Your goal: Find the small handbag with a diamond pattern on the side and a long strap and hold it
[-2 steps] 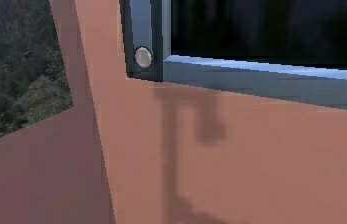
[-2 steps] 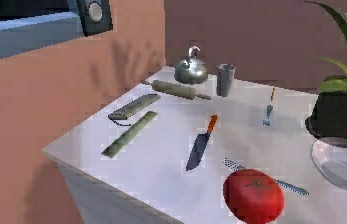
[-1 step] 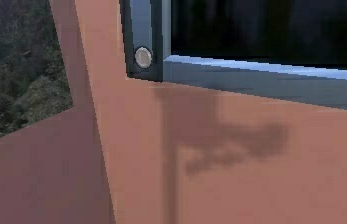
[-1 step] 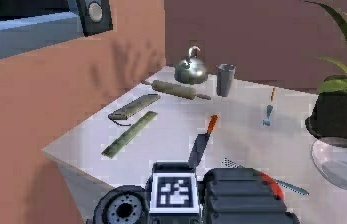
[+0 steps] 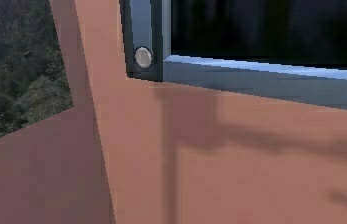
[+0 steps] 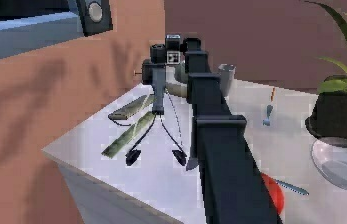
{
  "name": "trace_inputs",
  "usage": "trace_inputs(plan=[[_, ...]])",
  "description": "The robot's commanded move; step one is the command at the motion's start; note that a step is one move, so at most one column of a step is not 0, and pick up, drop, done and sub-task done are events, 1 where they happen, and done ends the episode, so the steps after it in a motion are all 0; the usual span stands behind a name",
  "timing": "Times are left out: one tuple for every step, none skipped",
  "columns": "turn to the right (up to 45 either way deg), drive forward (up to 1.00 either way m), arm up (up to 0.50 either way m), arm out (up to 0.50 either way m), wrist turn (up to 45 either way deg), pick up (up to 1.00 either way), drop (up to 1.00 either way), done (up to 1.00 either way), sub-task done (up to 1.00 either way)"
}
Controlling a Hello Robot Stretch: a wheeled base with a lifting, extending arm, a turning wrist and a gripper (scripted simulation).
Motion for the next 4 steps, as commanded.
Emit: trace_inputs(plan=[[0.0, 0.00, 0.00, 0.00, 45.0, 0.00, 0.00, 0.00, 0.00], [0.0, 0.00, 0.00, 0.00, 45.0, 0.00, 0.00, 0.00, 0.00], [0.0, 0.00, 0.00, 0.00, 42.0, 0.00, 0.00, 0.00, 0.00], [0.0, 0.00, -0.12, 0.00, 0.0, 0.00, 0.00, 0.00, 0.00]])
